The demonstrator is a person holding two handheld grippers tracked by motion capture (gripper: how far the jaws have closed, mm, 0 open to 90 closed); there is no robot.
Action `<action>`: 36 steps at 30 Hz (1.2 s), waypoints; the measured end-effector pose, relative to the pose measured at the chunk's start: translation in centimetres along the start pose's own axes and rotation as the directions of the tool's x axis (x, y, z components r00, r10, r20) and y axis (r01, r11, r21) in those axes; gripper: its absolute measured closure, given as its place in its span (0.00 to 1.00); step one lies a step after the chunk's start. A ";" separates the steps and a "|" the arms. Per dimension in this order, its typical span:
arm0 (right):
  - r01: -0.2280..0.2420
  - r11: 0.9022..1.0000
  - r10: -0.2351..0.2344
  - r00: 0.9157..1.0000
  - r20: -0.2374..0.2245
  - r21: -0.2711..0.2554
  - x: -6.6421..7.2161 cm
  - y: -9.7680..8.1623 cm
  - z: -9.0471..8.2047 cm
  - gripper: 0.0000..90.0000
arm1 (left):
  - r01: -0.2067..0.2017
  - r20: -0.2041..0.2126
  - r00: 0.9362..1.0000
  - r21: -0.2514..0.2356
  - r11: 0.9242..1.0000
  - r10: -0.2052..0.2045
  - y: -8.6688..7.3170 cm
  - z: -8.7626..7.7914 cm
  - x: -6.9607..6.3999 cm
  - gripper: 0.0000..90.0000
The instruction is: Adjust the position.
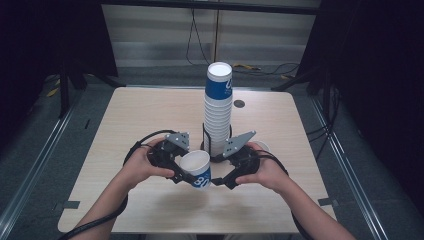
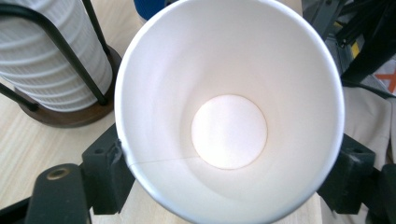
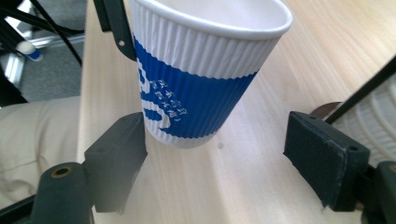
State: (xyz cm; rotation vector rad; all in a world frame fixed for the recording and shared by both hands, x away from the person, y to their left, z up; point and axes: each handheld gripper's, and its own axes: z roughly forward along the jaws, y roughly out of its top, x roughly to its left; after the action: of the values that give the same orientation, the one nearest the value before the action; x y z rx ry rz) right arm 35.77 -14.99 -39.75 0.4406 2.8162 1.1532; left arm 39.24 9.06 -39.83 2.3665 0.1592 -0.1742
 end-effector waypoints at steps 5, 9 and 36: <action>0.000 1.000 0.000 1.000 0.000 0.003 0.0 0.1 0.3 0.22 | -0.006 0.000 1.000 0.012 1.000 0.006 -0.1 0.2 -0.1 0.23; 0.002 1.000 -0.002 1.000 0.004 0.017 0.1 -0.1 0.3 0.22 | -0.009 -0.018 1.000 0.035 0.999 0.010 -0.2 0.1 0.1 0.23; 0.007 0.999 -0.009 0.999 0.042 0.048 0.3 -0.5 0.2 0.19 | 0.035 -0.151 0.988 0.139 0.990 -0.014 -2.0 0.2 0.8 0.23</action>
State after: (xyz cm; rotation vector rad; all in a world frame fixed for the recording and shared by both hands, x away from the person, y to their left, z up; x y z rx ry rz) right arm 35.44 -15.10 -40.27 0.4517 2.8119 1.0643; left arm 39.73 10.36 -41.46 2.5199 0.2560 -0.0196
